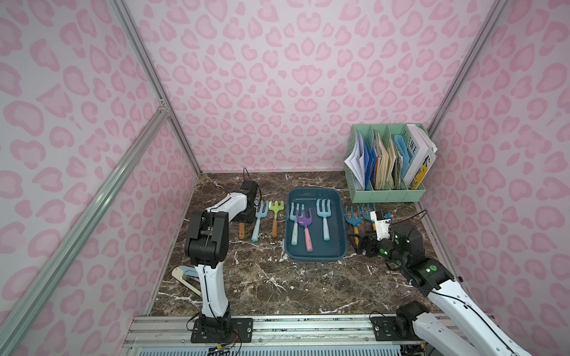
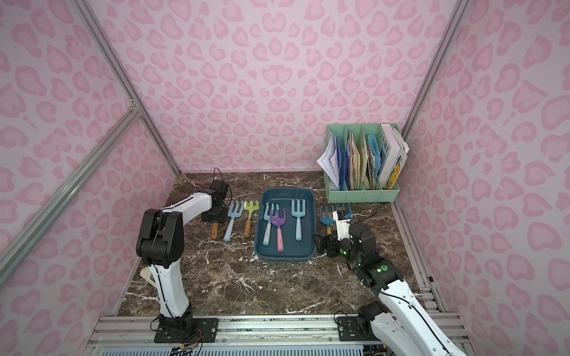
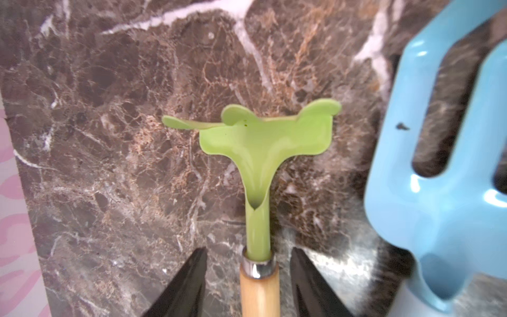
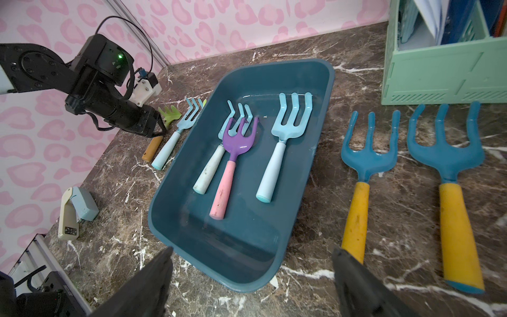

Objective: Take the hand rake out of the storage box
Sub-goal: Place the rake at the center of the board.

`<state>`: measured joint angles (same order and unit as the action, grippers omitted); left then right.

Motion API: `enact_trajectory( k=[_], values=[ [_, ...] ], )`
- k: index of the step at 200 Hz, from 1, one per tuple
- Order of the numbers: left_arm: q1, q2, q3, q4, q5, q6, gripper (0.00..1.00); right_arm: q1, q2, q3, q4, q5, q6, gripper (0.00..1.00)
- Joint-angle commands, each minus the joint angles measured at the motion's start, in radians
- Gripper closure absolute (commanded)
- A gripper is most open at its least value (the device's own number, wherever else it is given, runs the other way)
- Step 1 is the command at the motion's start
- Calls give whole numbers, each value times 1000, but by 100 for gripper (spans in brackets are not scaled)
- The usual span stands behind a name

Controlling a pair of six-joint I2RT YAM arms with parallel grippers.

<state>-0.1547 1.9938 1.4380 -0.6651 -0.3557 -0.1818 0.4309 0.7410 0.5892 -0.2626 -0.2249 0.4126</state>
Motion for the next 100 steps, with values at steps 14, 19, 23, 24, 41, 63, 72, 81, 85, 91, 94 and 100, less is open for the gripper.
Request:
enact_trajectory(
  k=[14,19,23,24,41,63,72,81,85,91,94,100],
  values=[
    [1,-123,-24,3,4,-88,30,1,15,8,13,-5,-3,5],
    [2,-149,-32,1,14,-104,28,0,21,11,11,-4,-5,5],
    [0,-172,-38,2,28,-116,26,1,28,15,10,-7,-6,5],
    [1,-178,-39,2,32,-119,25,1,30,15,10,-7,-8,6],
    [-7,-285,-83,10,100,-162,16,1,59,26,13,-19,-16,16],
    [-40,-425,-142,2,162,-195,7,0,110,36,34,-47,-20,15],
    [-56,-473,-163,-12,172,-203,7,2,132,39,47,-62,-20,13],
    [-73,-517,-181,-26,178,-205,7,3,154,47,63,-75,-17,12],
    [-80,-536,-188,-35,178,-211,7,4,164,51,69,-79,-17,12],
    [-86,-564,-200,-44,185,-218,7,6,181,59,77,-84,-14,12],
    [-91,-578,-205,-46,193,-218,7,8,189,64,80,-84,-14,12],
    [-97,-608,-218,-51,207,-223,8,14,206,74,84,-83,-13,12]
  ],
)
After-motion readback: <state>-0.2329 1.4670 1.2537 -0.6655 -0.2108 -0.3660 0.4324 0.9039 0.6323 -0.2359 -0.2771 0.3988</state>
